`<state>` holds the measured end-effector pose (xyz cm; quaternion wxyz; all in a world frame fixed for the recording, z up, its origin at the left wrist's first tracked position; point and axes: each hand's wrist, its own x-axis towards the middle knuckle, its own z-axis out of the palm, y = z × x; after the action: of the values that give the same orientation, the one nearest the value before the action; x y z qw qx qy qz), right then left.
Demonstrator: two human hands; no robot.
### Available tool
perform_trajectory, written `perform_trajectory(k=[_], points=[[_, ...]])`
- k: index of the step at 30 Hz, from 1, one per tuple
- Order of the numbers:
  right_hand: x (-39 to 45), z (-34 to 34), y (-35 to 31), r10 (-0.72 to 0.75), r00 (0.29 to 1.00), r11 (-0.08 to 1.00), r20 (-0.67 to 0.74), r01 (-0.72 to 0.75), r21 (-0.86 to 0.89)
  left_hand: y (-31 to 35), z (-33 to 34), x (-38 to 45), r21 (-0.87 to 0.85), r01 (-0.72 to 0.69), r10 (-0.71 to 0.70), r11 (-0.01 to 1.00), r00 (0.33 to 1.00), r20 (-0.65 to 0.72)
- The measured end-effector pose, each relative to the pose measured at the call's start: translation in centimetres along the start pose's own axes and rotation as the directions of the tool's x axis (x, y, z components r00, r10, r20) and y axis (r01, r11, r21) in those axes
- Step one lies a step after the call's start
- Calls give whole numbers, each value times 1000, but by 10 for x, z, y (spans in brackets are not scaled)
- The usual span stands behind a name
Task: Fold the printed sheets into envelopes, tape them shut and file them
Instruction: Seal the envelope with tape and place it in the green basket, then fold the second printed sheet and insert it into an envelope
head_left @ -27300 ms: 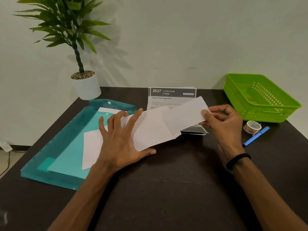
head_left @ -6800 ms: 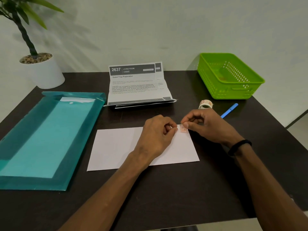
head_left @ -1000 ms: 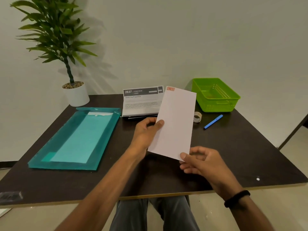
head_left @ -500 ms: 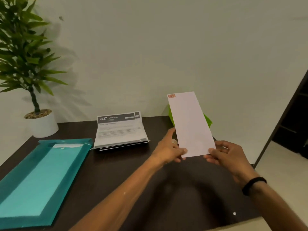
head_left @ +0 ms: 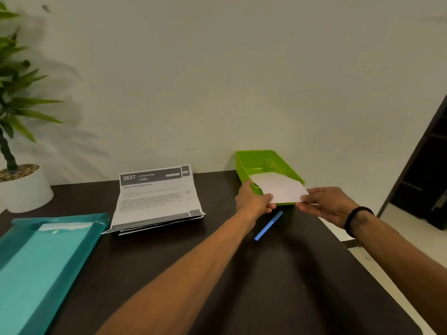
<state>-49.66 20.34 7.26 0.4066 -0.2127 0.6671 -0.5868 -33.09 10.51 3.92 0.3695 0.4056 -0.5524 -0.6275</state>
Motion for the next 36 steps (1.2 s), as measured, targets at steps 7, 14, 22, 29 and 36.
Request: perform_trajectory(k=[7,14,22,29,36], points=[[24,16,-6,-57,996,990,-72,66,123,-4,-7,17,-228,48,-53,972,998,-16],[37,31,-1,-81,973,986,-214,111,128,-7,-10,23,-213,66,-76,975,996,-39],[2,69,38,-530,737,846,-420,421,-328,4,-73,-17,160,-183,203,970,971,-123],[-46,162,63,-632,774,743,24,614,-266,4,-200,-61,680,-158,476,716,823,-310],[-24,238,60,-594,791,706,144,599,-378,-6,-320,-54,795,246,321,555,818,-477]])
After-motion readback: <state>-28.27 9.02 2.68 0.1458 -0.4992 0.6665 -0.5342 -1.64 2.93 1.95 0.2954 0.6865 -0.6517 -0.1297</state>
